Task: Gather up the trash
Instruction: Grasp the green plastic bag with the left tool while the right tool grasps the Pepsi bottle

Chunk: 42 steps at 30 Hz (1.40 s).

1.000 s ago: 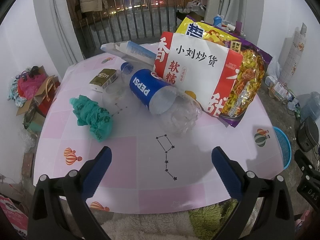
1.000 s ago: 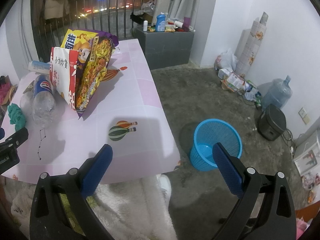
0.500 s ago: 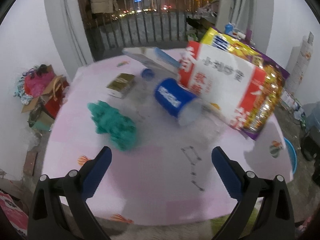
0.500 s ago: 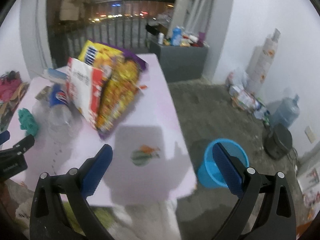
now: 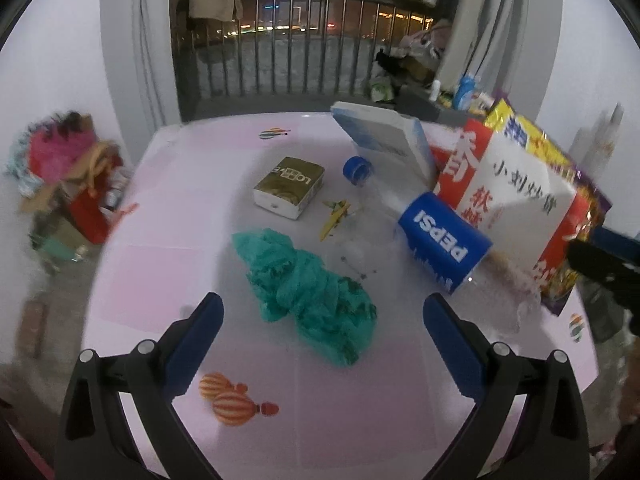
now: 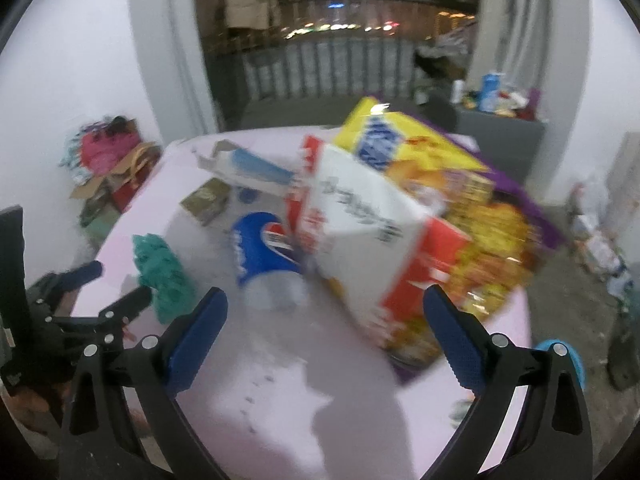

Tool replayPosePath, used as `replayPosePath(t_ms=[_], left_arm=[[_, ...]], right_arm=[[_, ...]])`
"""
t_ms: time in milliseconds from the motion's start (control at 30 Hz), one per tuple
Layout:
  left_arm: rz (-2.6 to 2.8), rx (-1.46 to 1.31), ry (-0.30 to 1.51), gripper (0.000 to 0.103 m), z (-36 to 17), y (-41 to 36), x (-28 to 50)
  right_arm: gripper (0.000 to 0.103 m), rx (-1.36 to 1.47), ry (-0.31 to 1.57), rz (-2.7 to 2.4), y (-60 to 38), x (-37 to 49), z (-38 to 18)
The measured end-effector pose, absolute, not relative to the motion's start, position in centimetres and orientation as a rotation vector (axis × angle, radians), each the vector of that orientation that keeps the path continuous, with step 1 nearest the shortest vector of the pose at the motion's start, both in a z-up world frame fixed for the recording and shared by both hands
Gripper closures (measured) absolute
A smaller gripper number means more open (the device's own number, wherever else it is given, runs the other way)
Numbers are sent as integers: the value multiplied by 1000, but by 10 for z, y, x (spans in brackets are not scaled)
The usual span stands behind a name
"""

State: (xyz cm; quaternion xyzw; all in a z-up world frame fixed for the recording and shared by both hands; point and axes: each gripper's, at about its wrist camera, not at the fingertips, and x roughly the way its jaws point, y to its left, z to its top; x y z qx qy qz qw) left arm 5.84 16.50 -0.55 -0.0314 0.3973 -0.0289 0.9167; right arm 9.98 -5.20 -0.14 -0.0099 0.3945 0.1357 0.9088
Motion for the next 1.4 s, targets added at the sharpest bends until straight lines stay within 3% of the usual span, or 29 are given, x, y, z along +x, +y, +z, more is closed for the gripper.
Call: replayPosePath(t_ms=[267,467,667,767,1033,1167,1400], left_arm=[[-80,-98,900,5,-27,184,79],[-186,-285,936,6,-36,207,85],[-264,-375,949,34,-39,219,90],[-260,-385,964,41,-41,225,96],[-272,-432,1007,50,-49,237,113],[-279,-417,997,53,-47,236,115],[-337,-392,996,58,-44,236,107]], right_arm=[[18,-41,944,370,-24,136,-25],[22,-57,1007,379,-20,148,-34],[24,3,1126,452,-15,152,-46],[24,17,1142,493,-17,147,-42],[24,67,1147,457,-14,167,-49],[45,57,1160,450,-13,161,-56],[46,33,1183,448,-16,141,-54]])
